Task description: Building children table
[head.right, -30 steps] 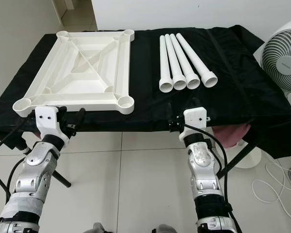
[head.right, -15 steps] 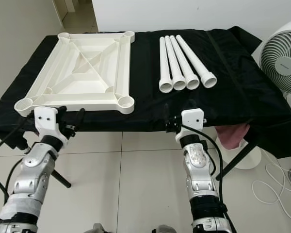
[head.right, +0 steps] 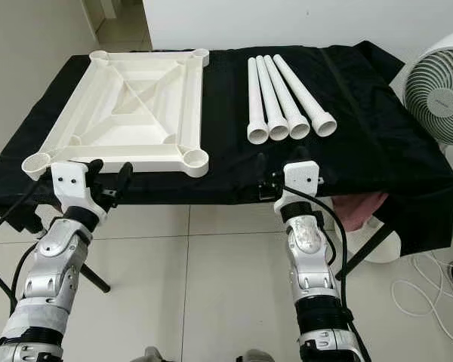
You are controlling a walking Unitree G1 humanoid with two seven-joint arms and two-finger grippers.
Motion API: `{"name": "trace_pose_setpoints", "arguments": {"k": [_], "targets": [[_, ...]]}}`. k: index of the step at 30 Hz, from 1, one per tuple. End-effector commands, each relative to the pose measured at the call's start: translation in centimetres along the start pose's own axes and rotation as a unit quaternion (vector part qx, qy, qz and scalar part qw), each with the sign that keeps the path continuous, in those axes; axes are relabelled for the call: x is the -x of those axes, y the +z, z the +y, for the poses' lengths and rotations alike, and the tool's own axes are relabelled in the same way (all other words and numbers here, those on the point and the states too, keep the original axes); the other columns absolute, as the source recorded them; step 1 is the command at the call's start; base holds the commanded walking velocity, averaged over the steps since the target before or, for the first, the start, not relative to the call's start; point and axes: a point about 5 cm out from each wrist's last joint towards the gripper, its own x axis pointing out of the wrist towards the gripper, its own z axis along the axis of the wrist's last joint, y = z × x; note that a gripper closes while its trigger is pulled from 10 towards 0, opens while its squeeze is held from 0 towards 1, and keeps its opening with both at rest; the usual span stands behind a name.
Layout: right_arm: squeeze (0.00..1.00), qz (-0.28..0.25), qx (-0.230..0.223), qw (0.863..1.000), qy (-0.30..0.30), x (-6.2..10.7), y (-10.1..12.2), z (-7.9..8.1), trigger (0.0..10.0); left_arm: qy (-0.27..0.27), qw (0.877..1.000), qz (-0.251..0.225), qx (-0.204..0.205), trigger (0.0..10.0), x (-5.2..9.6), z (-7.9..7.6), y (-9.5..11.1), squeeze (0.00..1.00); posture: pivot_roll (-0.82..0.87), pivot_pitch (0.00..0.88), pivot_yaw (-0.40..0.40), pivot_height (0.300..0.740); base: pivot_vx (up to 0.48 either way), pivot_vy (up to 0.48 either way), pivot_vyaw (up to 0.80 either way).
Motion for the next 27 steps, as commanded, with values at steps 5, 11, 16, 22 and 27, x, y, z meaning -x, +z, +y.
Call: {"name": "trace_pose_setpoints", "arguments": {"k": [5, 11, 16, 22, 27], "targets": [[0.00, -0.011, 0.010, 1.000, 0.001, -0.54, 0.29, -0.06, 10.0, 0.032, 0.999, -0.003, -0.002, 10.0, -0.22, 0.57, 0.01, 0.00, -0.13, 0.014, 0.053, 0.740, 0.000, 0.000, 0.00], [0.00, -0.012, 0.013, 1.000, -0.002, -0.74, 0.29, -0.21, 10.0, 0.034, 0.999, -0.009, -0.009, 10.0, -0.56, 0.66, 0.27, 0.00, -0.13, 0.010, 0.055, 0.740, 0.000, 0.000, 0.00], [0.00, -0.011, 0.016, 1.000, -0.003, -0.83, 0.21, -0.19, 10.0, 0.035, 0.999, -0.010, -0.007, 10.0, -0.70, 0.66, 0.36, 0.00, -0.12, 0.009, 0.058, 0.740, 0.194, 0.000, 0.00], [0.00, -0.012, 0.010, 1.000, -0.004, -0.88, 0.16, -0.18, 10.0, 0.035, 0.999, -0.010, -0.007, 10.0, -0.64, 0.67, 0.32, 0.00, -0.12, 0.009, 0.058, 0.740, 0.257, 0.000, 0.00], [0.00, -0.013, 0.000, 1.000, -0.009, -1.15, 0.22, -0.33, 10.0, 0.036, 0.999, -0.013, -0.007, 10.0, -0.82, 0.68, 0.41, 0.00, -0.12, 0.011, 0.058, 0.740, 0.280, 0.000, 0.00]]}}
